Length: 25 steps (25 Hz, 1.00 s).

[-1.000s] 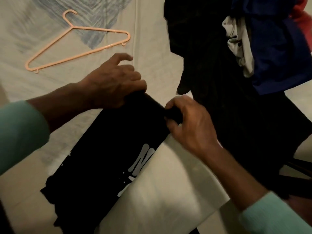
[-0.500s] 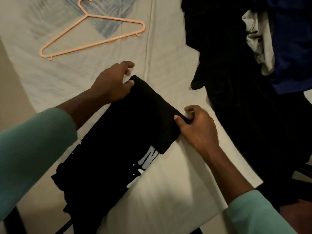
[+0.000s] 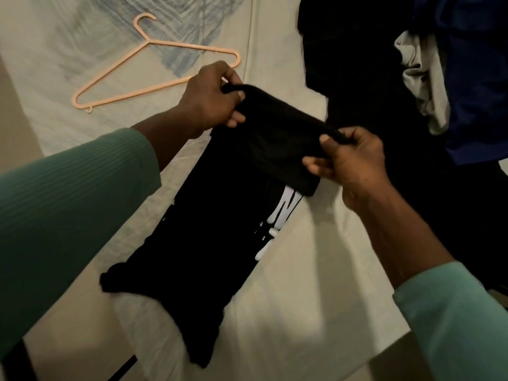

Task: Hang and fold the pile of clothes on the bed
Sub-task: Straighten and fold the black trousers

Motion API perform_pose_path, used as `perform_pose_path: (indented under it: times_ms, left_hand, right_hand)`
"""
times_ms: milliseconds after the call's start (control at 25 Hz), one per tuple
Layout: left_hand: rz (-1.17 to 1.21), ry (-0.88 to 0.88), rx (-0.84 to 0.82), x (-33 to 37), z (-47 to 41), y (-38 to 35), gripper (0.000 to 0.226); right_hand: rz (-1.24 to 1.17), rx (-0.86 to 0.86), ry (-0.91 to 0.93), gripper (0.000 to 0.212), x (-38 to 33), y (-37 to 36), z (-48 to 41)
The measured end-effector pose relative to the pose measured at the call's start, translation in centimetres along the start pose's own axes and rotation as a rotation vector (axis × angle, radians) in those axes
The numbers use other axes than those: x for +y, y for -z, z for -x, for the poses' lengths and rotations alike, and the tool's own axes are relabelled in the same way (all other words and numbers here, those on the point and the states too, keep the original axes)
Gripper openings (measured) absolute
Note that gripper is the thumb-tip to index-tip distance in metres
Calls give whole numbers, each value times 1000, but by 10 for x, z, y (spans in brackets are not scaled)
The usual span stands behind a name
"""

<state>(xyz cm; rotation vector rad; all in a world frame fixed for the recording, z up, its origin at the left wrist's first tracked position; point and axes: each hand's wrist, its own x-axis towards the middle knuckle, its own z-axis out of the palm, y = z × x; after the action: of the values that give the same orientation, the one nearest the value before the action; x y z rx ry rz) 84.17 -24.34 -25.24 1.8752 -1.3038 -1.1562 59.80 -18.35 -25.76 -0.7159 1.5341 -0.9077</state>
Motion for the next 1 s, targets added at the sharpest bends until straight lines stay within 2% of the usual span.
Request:
perform_pose_path:
  times_ms: [120,240,320,440,560,640,760,800,880,960,1000]
  left_hand:
    - [194,-65,135,27,6,8,8]
    - [405,108,160,31,33,29,24]
    - [413,261,153,9,55,37,23]
    - [313,330,120,-45,89,35,16]
    - [270,382,66,-80,102,33,39]
    - [171,351,47,-88,94,33,44]
    - [33,286,53,-78,70,32,43]
    - [13,261,7,-72,62,31,48]
    - [-174,192,-168,-58,47,31,61]
    - [-551,100,-309,-48,33,33,48]
    - [-683,60,-307,-43,29,35,36]
  right_hand:
    - [-57,25,169,12,-27,-3,2]
    - [-133,-16,162,26,-22,-8,36]
    - [-50,49,98,21,2,-12,62]
    - [39,137,-72,11,46,-18,88]
    - [102,178,-208,18,75,-20,93]
    - [126,221,-235,27,81,-20,84]
    - [211,263,-293,67,71,-23,59]
    - [229,246,-292,69,65,-22,50]
    - [262,133,-278,48,54,-17,36]
    - [471,-41,-255,27,43,-13,23]
    - [579,-99,-221,21,38,-12,18]
